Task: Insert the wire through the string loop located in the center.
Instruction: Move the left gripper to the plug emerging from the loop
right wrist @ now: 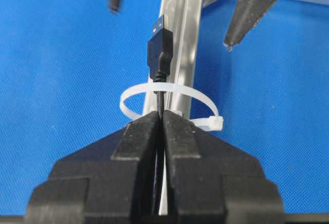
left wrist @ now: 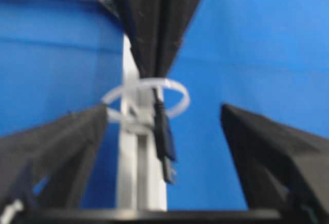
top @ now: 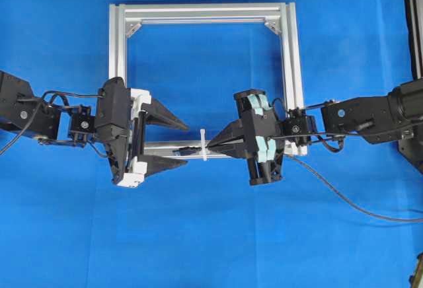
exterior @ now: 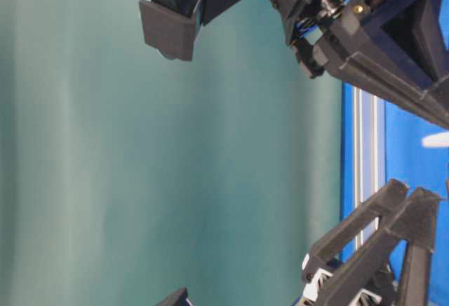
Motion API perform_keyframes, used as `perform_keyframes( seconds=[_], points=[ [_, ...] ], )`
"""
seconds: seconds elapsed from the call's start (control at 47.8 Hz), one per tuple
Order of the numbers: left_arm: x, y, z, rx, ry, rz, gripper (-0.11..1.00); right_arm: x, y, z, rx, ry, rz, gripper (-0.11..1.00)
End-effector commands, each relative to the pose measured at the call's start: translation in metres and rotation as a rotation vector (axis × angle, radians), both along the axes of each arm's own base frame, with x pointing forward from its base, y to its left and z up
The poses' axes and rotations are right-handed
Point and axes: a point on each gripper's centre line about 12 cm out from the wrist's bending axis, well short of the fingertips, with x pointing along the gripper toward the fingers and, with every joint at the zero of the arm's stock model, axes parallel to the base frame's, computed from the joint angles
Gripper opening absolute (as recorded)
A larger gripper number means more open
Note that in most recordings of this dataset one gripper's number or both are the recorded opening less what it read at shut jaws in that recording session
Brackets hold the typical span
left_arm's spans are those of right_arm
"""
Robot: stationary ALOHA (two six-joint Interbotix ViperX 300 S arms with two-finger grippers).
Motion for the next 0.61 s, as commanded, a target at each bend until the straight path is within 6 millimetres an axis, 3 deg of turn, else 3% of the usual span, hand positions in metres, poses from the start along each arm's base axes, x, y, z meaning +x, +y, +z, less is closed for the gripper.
perform_keyframes(
  seconds=[0.0,0.272,0.585],
  points=[
    [0.004,-0.002,0.01,-0.013,-0.03,-0.002,0.9,0.002,-0.001,0.008,0.001,-0.029,-0.002,-0.02],
    [0.004,-0.003,0.003,-0.034,0.03,0.003,0.92,0.003,-0.001,0.008,0.002,-0.035,-0.001,-0.02],
    [0.012,-0.004,-0.021,-0.026,0.091,0.004,0.91,0.003,-0.001,0.008,0.002,-0.037,-0.001,-0.02]
  ],
)
